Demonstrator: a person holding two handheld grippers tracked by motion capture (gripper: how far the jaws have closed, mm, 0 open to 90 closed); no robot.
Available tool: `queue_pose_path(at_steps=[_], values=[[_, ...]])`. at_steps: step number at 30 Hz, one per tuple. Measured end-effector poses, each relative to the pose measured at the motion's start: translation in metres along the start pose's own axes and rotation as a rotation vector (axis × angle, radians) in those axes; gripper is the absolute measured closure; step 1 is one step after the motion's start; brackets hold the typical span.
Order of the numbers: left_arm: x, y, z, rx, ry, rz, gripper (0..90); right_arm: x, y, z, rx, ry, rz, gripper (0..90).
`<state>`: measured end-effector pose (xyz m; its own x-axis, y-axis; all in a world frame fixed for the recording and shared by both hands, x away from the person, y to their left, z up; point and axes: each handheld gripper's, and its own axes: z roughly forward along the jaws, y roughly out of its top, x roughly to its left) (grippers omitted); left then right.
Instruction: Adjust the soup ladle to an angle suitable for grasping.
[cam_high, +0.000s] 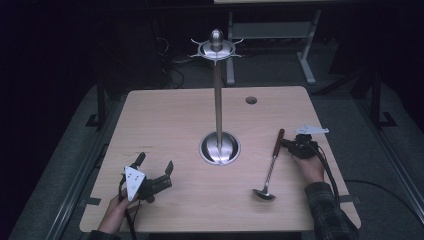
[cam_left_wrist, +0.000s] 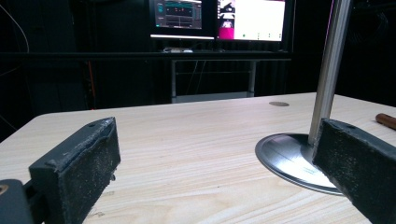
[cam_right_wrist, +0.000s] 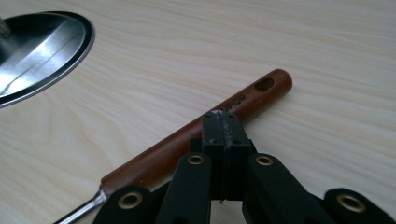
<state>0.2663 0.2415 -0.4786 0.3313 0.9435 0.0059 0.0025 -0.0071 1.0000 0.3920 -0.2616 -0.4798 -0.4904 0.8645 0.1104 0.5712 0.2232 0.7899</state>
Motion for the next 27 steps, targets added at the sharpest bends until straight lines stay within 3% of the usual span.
queue_pose_path(at_steps=[6,27], values=[[0.0,0.0,0.0,-0.001,0.0,0.0,0.3,0.01,0.003,0.006,0.006,0.024,-0.042,89.8],[0.0,0.0,0.0,-0.001,0.0,0.0,0.3,0.04,0.008,0.018,0.016,0.121,-0.093,89.8]])
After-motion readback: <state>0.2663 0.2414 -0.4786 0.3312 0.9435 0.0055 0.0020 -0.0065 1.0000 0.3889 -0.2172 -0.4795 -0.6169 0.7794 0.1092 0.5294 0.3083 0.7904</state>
